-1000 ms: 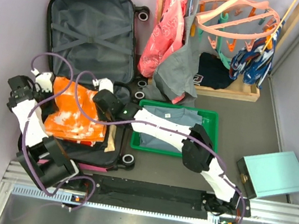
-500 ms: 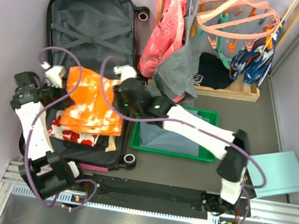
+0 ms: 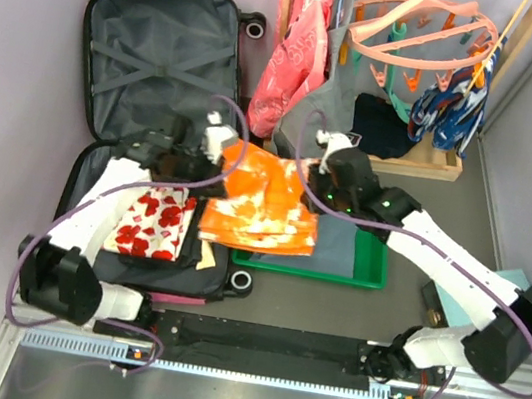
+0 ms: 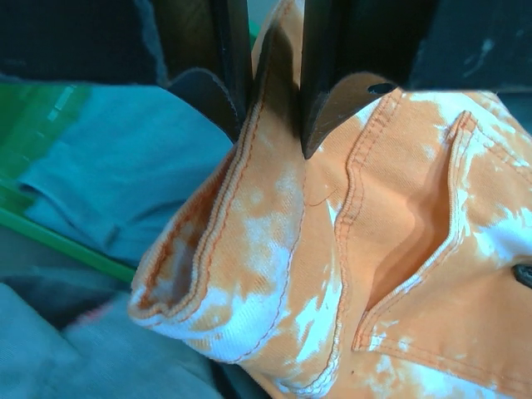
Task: Open, take out, and arrange the luggage
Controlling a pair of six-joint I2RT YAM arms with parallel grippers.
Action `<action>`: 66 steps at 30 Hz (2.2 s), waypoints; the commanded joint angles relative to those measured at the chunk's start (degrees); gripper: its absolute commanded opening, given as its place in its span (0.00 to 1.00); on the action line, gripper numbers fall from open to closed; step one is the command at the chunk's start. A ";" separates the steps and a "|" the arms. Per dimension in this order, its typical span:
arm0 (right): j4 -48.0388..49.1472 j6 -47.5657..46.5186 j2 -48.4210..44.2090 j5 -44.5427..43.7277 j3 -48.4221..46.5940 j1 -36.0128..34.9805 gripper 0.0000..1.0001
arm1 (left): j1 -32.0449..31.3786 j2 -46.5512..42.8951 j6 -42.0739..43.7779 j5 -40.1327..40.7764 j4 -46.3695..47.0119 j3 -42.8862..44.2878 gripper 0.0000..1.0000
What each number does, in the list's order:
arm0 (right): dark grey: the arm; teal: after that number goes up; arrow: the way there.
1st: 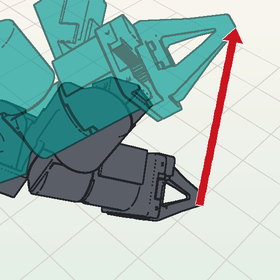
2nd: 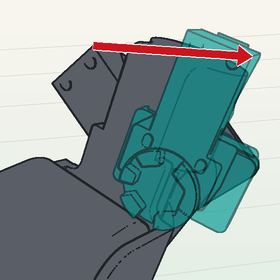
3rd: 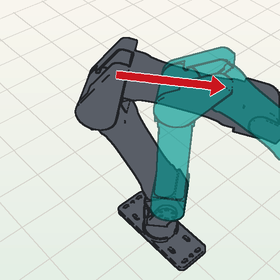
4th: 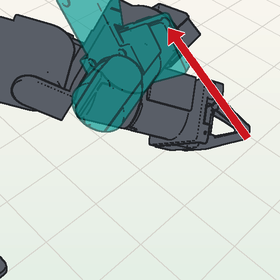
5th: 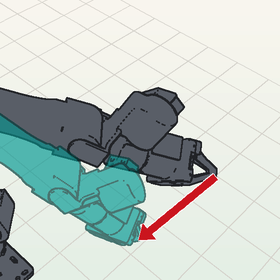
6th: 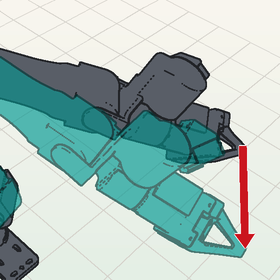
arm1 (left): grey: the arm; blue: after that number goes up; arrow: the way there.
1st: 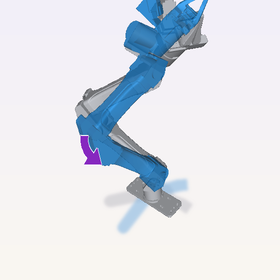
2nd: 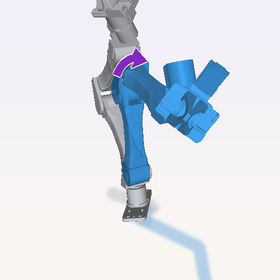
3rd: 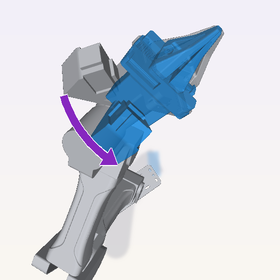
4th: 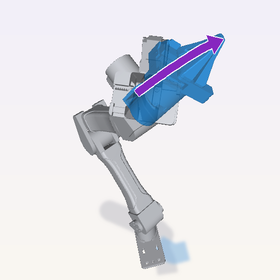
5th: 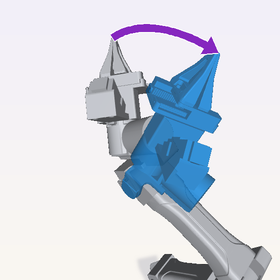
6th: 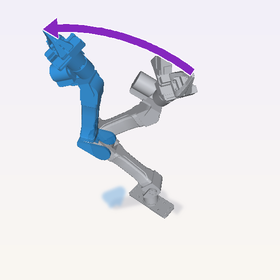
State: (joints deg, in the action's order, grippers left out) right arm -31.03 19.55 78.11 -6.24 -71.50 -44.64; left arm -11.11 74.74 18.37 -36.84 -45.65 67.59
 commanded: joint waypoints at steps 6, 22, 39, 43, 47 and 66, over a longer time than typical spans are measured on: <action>2.46 -9.79 -3.93 -2.46 8.48 13.34 0.00 | -17.35 8.93 -3.87 8.71 9.26 -0.62 0.00; 6.07 -11.38 7.05 -8.17 12.01 17.57 0.43 | -21.40 21.32 3.16 18.03 6.99 1.12 0.34; 12.66 -0.06 2.90 -3.08 13.15 15.55 0.09 | -19.21 5.69 -0.88 31.20 6.71 7.12 0.69; 11.07 3.73 11.35 -4.22 11.83 17.30 0.05 | -11.07 3.05 -3.69 33.77 7.24 5.27 0.69; 9.67 6.20 16.55 -4.31 10.60 18.80 0.03 | -1.30 -0.38 -2.91 32.35 6.98 0.97 0.70; 4.22 14.10 25.37 -14.89 -23.30 -19.15 0.55 | 23.24 1.02 -3.34 45.54 16.03 -13.45 0.70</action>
State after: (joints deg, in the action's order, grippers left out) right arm -27.53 29.02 91.61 -27.90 -83.81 -58.67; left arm 10.02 75.18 15.31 5.43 -34.35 55.16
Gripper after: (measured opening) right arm 0.538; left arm 0.705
